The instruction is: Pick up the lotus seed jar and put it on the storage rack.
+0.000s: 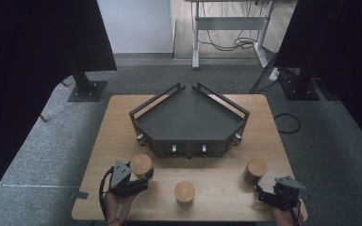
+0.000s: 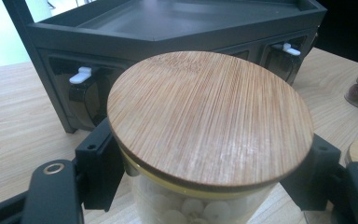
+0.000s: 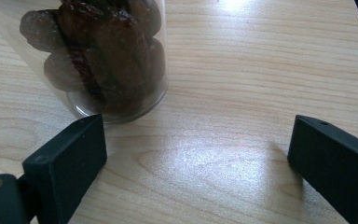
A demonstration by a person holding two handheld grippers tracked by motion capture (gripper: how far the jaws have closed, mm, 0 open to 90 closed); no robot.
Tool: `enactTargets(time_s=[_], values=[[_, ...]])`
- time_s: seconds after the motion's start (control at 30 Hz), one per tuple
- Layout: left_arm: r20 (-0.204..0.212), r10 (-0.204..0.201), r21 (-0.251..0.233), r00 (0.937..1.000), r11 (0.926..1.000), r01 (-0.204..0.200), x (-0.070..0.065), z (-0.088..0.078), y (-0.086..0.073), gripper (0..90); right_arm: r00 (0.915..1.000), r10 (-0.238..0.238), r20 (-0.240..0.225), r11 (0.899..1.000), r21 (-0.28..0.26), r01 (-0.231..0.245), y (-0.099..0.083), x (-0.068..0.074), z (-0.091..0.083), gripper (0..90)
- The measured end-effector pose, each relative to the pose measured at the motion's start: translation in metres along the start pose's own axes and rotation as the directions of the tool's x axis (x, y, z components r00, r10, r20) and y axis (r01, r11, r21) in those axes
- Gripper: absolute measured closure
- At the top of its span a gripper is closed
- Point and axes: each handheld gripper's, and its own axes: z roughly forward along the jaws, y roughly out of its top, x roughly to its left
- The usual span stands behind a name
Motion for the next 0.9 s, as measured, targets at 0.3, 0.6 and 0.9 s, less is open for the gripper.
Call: enactTargets(time_s=[0.3,0.6,0.9], values=[[0.011,-0.010,-0.001,0.9999,1.0000,0.010,0.003,0.001,0.003,25.2,1.0000,0.001,0.001,1.000,0.000,-0.001,0.000,0.000,0.000,3.6],[0.014,-0.010,0.000,0.9998,0.9999,0.010,0.005,0.005,0.008,25.2,1.0000,0.002,0.001,1.000,0.000,-0.002,0.000,0.000,0.000,3.6],[0.016,-0.003,-0.002,0.9999,1.0000,0.003,0.008,0.008,0.018,25.2,1.0000,0.002,0.001,1.000,0.000,-0.002,0.000,0.000,0.000,3.6]])
